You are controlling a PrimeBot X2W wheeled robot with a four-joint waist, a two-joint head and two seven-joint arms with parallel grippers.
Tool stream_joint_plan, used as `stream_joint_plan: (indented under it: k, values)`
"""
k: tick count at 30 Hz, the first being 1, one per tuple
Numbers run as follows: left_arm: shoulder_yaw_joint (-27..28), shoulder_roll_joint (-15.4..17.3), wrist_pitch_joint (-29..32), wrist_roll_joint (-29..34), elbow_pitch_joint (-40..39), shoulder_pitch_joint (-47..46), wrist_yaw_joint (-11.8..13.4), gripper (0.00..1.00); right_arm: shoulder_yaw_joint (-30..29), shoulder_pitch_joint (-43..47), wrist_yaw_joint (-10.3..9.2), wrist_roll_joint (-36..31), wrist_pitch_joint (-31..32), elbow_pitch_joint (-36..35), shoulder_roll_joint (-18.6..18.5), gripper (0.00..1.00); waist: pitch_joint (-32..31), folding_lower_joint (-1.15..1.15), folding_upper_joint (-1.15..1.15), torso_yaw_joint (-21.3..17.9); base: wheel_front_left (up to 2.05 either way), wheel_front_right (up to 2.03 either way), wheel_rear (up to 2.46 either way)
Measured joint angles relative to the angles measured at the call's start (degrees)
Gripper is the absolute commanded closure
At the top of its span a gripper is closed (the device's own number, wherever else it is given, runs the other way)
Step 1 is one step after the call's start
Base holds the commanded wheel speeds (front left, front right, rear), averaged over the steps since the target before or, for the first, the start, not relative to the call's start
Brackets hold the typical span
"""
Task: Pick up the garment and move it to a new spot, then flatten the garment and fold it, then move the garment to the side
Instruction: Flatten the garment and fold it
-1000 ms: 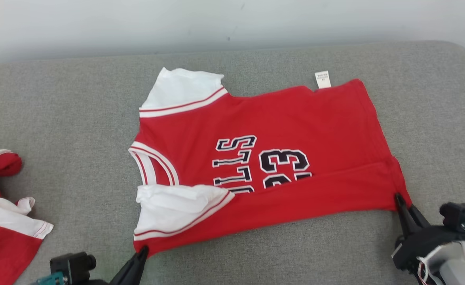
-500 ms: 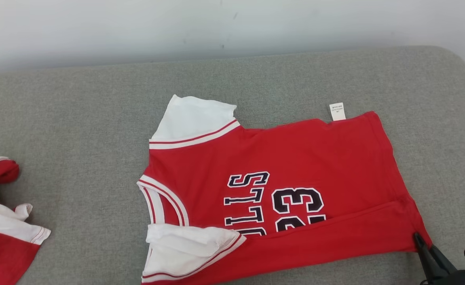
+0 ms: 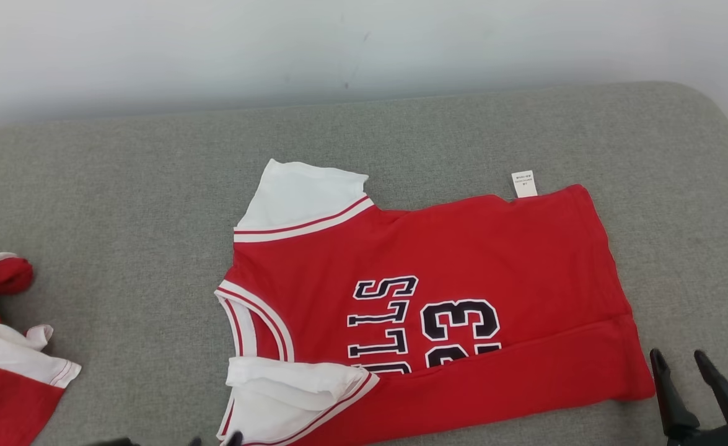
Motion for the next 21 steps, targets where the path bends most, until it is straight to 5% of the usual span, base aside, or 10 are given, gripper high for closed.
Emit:
stream_joint_plan:
  k: [8,17,21]
  values:
    - [7.69,6.20,2.19,-0.52,-7.57,-7.81,1.12,0.00,-2.03,-2.64,0.00,-5.34,-1.47,-4.50,3.57,0.00,1.02,0.00,0.00,-0.29,0.00,0.00,0.00]
    - [9.39,8.10,17.18,-4.39,3.15,-35.41,-4.41,0.00,1.92,-10.62,0.01,-8.64,-0.41,-6.12,6.61,0.00,5.92,0.01,0.00,-0.94,0.00,0.00,0.00]
    - [4.99,7.45,23.76,-1.67,13.68,-50.13,-11.09,0.00,4.85,-14.99,0.00,-9.54,-0.53,-5.36,7.79,0.00,9.62,0.02,0.01,-2.45,0.00,0.00,0.00]
